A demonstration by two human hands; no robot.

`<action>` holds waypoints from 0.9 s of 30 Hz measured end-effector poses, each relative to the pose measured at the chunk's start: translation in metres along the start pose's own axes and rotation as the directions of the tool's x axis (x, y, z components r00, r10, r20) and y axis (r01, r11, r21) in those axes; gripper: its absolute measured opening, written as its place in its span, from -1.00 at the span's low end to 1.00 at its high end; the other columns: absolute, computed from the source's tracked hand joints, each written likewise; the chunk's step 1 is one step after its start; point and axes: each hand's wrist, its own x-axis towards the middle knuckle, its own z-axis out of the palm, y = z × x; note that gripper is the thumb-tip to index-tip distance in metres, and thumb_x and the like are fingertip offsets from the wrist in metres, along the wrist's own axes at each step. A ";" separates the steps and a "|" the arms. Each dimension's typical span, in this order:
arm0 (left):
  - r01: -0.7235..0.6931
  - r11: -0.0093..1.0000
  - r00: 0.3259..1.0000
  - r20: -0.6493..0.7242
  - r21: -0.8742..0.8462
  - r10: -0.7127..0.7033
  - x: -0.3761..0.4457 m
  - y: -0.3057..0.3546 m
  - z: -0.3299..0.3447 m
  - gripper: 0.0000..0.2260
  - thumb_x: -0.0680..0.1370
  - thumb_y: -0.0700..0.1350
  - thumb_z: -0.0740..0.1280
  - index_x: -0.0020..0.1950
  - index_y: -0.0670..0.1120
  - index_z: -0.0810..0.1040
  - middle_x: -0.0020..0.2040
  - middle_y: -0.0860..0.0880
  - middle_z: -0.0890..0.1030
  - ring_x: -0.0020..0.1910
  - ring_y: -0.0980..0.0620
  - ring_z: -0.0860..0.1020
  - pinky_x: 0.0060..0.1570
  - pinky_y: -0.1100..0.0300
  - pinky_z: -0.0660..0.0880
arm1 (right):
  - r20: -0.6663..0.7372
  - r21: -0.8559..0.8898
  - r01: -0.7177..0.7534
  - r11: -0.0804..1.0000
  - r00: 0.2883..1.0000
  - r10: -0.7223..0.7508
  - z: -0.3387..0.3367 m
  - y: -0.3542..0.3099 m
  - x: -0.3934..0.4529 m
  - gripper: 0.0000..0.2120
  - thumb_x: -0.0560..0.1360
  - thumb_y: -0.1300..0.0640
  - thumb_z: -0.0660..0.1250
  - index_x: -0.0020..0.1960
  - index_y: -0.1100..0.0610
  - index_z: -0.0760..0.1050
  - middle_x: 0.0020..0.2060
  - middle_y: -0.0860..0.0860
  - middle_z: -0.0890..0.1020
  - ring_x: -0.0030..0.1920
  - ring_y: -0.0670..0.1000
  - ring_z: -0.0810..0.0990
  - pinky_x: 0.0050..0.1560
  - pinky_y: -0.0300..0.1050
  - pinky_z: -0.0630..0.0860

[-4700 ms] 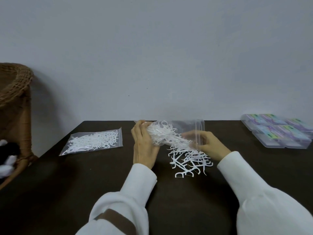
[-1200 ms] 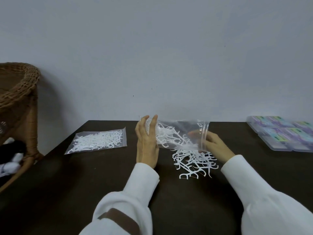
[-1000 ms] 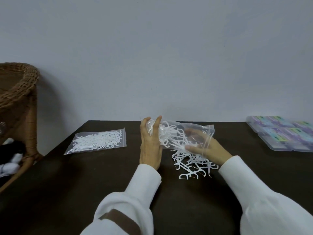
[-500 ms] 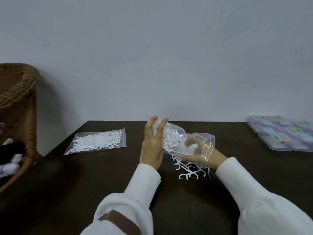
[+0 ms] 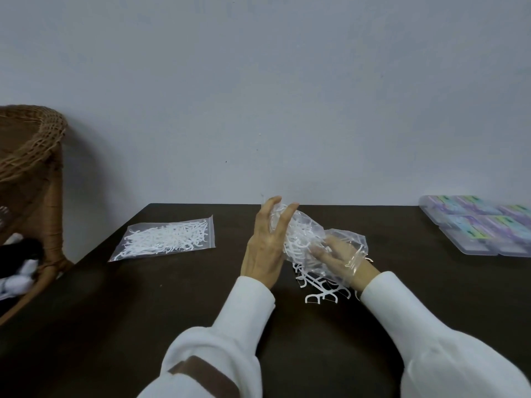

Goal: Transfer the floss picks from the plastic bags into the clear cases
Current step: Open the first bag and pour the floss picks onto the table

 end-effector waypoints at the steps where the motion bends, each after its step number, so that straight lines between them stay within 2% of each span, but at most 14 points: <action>1: 0.011 1.000 1.000 -0.004 -0.005 -0.011 0.001 -0.002 0.000 -0.07 0.11 -0.51 0.53 0.37 0.01 0.31 0.36 -0.08 0.20 0.13 0.00 0.41 -0.27 0.24 0.58 | 0.002 -0.018 0.011 1.000 1.000 -0.011 0.000 -0.002 0.000 -0.69 0.58 0.04 0.13 0.14 0.25 0.46 -0.02 0.05 0.53 -0.04 0.02 0.56 -0.14 -0.36 0.49; 5: 0.130 0.991 0.991 0.004 -0.034 -0.130 0.001 -0.005 -0.001 -0.12 0.18 -0.51 0.49 0.36 0.06 0.29 0.37 -0.03 0.17 0.00 -0.04 0.50 -0.32 0.19 0.59 | 0.041 -0.045 0.022 0.999 0.999 -0.020 -0.003 -0.001 -0.002 -0.72 0.61 0.07 0.08 0.23 0.16 0.41 -0.01 -0.04 0.46 -0.18 -0.23 0.44 -0.31 -0.50 0.40; 7: 0.217 0.975 0.976 -0.020 -0.050 -0.218 0.000 -0.006 -0.003 -0.16 0.22 -0.54 0.43 0.36 0.06 0.31 0.37 0.01 0.15 0.00 0.00 0.49 -0.25 0.22 0.56 | 0.064 -0.015 0.021 1.000 0.998 -0.020 -0.006 0.000 -0.004 -0.81 0.61 0.07 0.09 0.06 0.08 0.46 -0.07 -0.07 0.49 -0.20 -0.23 0.45 -0.26 -0.45 0.38; 9: 0.295 0.953 0.953 -0.044 -0.065 -0.298 -0.001 -0.007 -0.004 -0.21 0.27 -0.56 0.34 0.38 0.03 0.34 0.36 0.05 0.13 0.08 0.13 0.36 -0.13 0.32 0.47 | 0.068 0.008 0.000 1.000 0.998 0.000 -0.010 0.000 -0.004 -0.87 0.60 0.08 0.14 -0.11 -0.02 0.40 -0.18 -0.12 0.45 -0.24 -0.22 0.43 -0.24 -0.42 0.37; 11: 0.325 0.943 0.942 -0.058 -0.066 -0.329 0.000 -0.006 -0.005 -0.24 0.29 -0.57 0.30 0.39 0.00 0.35 0.35 0.07 0.12 0.13 0.14 0.33 -0.06 0.32 0.42 | 0.063 0.084 -0.062 0.995 0.996 0.057 -0.013 -0.002 -0.005 -0.95 0.55 0.09 0.23 -0.01 0.06 0.41 -0.18 -0.13 0.45 -0.22 -0.19 0.46 -0.22 -0.39 0.41; 13: 0.301 0.952 0.952 -0.043 -0.064 -0.304 0.000 -0.003 -0.006 -0.22 0.28 -0.57 0.32 0.38 0.02 0.34 0.36 0.06 0.12 0.15 0.06 0.40 -0.09 0.30 0.44 | 0.093 0.175 -0.108 0.979 0.991 0.093 -0.014 -0.006 -0.006 -0.66 0.44 -0.04 0.34 0.15 0.09 0.43 -0.07 -0.08 0.52 -0.11 -0.13 0.52 -0.17 -0.35 0.48; 15: 0.256 0.965 0.966 -0.012 -0.053 -0.257 0.000 -0.001 -0.005 -0.19 0.26 -0.53 0.40 0.37 0.07 0.30 0.37 0.04 0.13 0.11 -0.02 0.46 -0.14 0.25 0.49 | 0.170 0.172 -0.188 0.967 0.973 0.159 -0.016 -0.010 -0.007 -0.37 0.24 -0.25 0.43 0.18 0.05 0.43 0.08 0.03 0.55 0.05 0.01 0.57 0.01 -0.17 0.54; 16: 0.233 0.972 0.972 0.003 -0.042 -0.233 0.000 0.000 -0.004 -0.17 0.25 -0.52 0.43 0.35 0.08 0.28 0.37 0.03 0.14 0.09 -0.06 0.50 -0.17 0.22 0.52 | 0.226 0.149 -0.222 0.964 0.956 0.185 -0.017 -0.012 -0.008 -0.31 0.24 -0.25 0.45 0.24 0.08 0.40 0.13 0.05 0.52 0.13 0.07 0.55 0.13 -0.11 0.51; 18: 0.197 0.980 0.980 0.025 -0.011 -0.196 -0.001 0.000 -0.002 -0.16 0.23 -0.50 0.47 0.35 0.08 0.27 0.38 0.00 0.16 0.07 -0.11 0.53 -0.20 0.18 0.56 | 0.269 -0.037 -0.207 0.978 0.940 0.209 -0.016 -0.014 -0.009 -0.43 0.45 -0.09 0.36 0.35 0.12 0.32 0.19 0.04 0.46 0.25 0.07 0.47 0.19 -0.17 0.40; 20: 0.176 0.984 0.984 0.038 0.007 -0.176 -0.002 -0.001 -0.001 -0.17 0.22 -0.51 0.46 0.35 0.05 0.29 0.38 -0.01 0.17 0.11 -0.12 0.53 -0.18 0.19 0.55 | 0.258 -0.248 -0.155 0.956 0.941 0.219 -0.015 -0.015 -0.007 -0.53 0.54 -0.06 0.23 0.37 0.13 0.31 0.26 0.07 0.43 0.26 0.04 0.44 0.19 -0.17 0.37; 22: 0.205 0.979 0.979 0.024 -0.016 -0.204 -0.001 -0.003 -0.001 -0.21 0.26 -0.53 0.40 0.34 0.06 0.31 0.37 0.02 0.16 0.17 -0.12 0.50 -0.13 0.22 0.50 | 0.255 -0.338 -0.133 0.932 0.940 0.227 -0.012 -0.017 -0.008 -0.64 0.57 -0.08 0.15 0.26 0.11 0.38 0.18 0.07 0.47 0.17 0.02 0.47 0.15 -0.18 0.38; 24: 0.257 0.965 0.966 0.009 -0.046 -0.257 -0.001 -0.005 -0.003 -0.23 0.30 -0.54 0.35 0.33 0.08 0.30 0.37 0.06 0.15 0.17 -0.10 0.47 -0.10 0.18 0.51 | 0.254 -0.292 -0.105 0.951 0.950 0.183 -0.011 -0.015 -0.008 -0.81 0.60 -0.05 0.10 -0.07 0.01 0.41 -0.11 -0.02 0.49 -0.13 -0.10 0.48 -0.05 -0.31 0.43; 26: 0.294 0.955 0.956 -0.011 -0.046 -0.294 0.000 -0.008 -0.005 -0.26 0.32 -0.54 0.32 0.35 0.06 0.33 0.36 0.07 0.14 0.15 -0.08 0.47 -0.10 0.19 0.49 | 0.235 -0.209 -0.080 0.975 0.963 0.130 -0.013 -0.012 -0.007 -0.75 0.61 0.01 0.08 -0.23 -0.05 0.32 -0.27 -0.08 0.42 -0.30 -0.16 0.39 -0.29 -0.46 0.36; 27: 0.309 0.950 0.950 -0.018 -0.040 -0.310 0.000 -0.009 -0.006 -0.27 0.32 -0.54 0.29 0.36 0.03 0.35 0.37 0.06 0.15 0.15 -0.06 0.46 -0.09 0.21 0.47 | 0.221 -0.179 -0.071 0.981 0.969 0.111 -0.014 -0.010 -0.008 -0.75 0.62 0.02 0.08 -0.24 -0.04 0.33 -0.27 -0.08 0.42 -0.31 -0.17 0.39 -0.31 -0.44 0.35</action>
